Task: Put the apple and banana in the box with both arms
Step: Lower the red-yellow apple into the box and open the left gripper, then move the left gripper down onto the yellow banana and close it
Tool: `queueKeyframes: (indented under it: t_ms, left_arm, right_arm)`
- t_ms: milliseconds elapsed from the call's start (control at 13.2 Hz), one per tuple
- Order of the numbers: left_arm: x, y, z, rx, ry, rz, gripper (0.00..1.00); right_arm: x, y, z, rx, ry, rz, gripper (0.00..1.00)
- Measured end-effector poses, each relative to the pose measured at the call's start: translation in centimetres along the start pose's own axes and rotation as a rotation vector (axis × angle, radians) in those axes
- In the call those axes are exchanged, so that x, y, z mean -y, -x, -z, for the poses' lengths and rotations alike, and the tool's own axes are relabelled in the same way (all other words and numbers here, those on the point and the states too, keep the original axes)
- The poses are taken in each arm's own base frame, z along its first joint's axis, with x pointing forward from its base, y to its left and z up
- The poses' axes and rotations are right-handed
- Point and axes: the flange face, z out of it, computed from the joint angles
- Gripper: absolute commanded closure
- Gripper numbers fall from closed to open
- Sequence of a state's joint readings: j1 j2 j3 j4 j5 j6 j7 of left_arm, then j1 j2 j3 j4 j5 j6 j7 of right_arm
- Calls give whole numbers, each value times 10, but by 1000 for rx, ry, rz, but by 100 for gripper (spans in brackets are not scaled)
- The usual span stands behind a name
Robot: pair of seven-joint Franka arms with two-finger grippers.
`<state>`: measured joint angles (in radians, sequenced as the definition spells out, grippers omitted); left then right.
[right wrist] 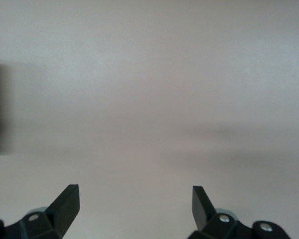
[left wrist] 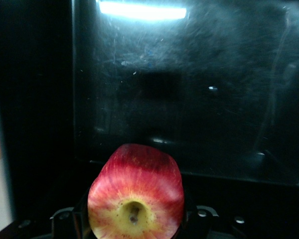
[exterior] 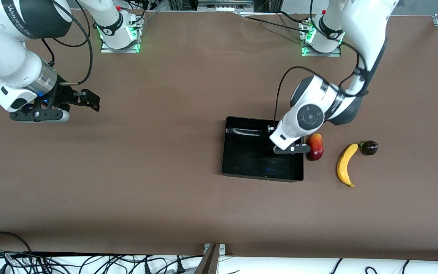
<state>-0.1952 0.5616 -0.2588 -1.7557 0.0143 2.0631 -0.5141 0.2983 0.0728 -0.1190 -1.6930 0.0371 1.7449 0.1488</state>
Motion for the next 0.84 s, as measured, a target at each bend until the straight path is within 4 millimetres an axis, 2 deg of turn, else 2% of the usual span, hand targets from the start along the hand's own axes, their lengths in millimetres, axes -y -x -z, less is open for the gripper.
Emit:
queueKeyframes:
  t_ms: [76,152,228,380,532,684,759,835]
  left_arm:
    - [2,-4,-12,12,-1,5,80]
    - [2,-6,-19,17,0,7,56]
    - [2,-7,-24,22,0,8,1]
    - [1,-9,-22,19,2,13,0]
    - [1,-14,-8,-6,15,17,0]
    - [12,-23,28,-48,30,38,0]
    - [26,-28,53,-56,32,47,0]
    - [49,-35,81,-58,29,32,0]
  right_arm:
    - [-5,0,2,-9,0,7,0]
    - [-9,-1,3,-16,2,10,0]
    - [-11,-1,4,-21,9,15,0]
    - [-12,-1,6,-32,31,22,0]
    - [-13,-2,7,-41,36,24,0]
    - [-13,-3,8,-53,38,25,0]
    - [-13,-3,9,-56,39,24,0]
    - [-13,-4,12,-62,40,24,0]
